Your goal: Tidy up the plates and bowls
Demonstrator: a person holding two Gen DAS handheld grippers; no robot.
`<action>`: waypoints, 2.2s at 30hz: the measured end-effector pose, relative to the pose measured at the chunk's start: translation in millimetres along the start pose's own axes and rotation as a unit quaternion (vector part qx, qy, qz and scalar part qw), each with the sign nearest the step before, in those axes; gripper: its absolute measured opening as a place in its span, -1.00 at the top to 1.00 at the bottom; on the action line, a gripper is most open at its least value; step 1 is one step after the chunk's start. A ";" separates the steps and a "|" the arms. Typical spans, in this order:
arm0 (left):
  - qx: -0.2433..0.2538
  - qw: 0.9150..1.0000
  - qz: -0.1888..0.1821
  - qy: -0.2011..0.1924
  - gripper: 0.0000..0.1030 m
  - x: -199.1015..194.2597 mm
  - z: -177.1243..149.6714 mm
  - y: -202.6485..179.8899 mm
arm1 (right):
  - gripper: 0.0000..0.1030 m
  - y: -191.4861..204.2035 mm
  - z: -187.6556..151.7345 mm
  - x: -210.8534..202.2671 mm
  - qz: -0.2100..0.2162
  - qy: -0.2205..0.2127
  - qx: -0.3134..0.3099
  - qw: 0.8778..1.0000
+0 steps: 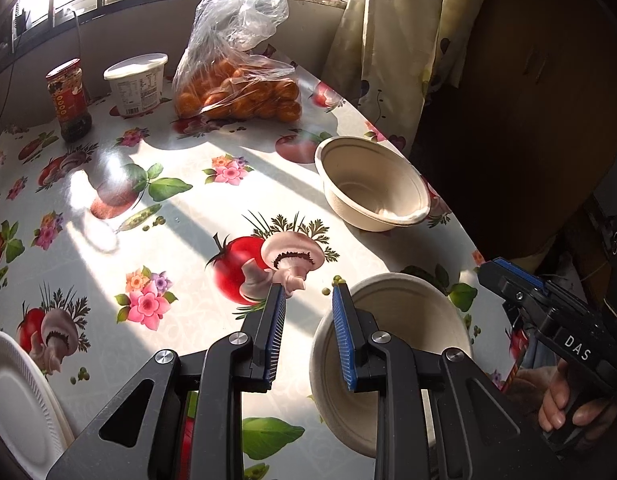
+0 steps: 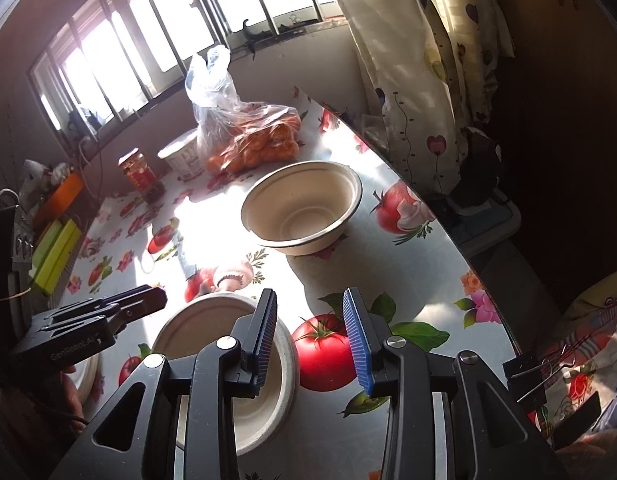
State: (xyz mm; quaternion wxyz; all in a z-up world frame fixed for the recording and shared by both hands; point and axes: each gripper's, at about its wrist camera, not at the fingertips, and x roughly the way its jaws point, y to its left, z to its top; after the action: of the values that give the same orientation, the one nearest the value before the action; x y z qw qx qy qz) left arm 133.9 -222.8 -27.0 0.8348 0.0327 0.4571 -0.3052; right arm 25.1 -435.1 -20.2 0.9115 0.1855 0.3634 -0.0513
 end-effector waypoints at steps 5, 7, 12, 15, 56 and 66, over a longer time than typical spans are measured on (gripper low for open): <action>0.006 1.000 0.000 -0.002 0.51 5.6 16.2 1.7 | 0.34 -8.3 14.4 6.7 -0.006 -0.005 0.003 1.000; 0.011 1.000 0.001 -0.002 0.51 8.8 22.7 2.7 | 0.34 -11.6 19.0 8.7 -0.008 -0.007 0.006 1.000; 0.017 1.000 -0.007 0.004 0.51 18.5 36.4 6.0 | 0.34 -20.0 29.9 17.0 -0.011 -0.006 0.012 1.000; 0.018 1.000 -0.007 -0.001 0.51 24.5 44.8 8.8 | 0.34 -23.8 36.7 23.2 -0.010 -0.005 0.015 1.000; 0.032 0.998 -0.042 0.021 0.51 84.5 88.5 8.3 | 0.51 -52.0 59.2 92.0 0.048 0.036 0.056 0.997; 0.043 0.998 -0.044 0.024 0.72 89.2 87.9 4.4 | 0.57 -49.0 58.2 93.7 0.054 0.037 0.055 0.996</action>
State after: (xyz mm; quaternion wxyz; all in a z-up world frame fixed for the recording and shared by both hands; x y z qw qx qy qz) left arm 236.9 -291.2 -46.9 0.8072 0.0560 0.4646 -0.3597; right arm 119.8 -498.4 -60.0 0.8872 0.2567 0.3831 -0.0150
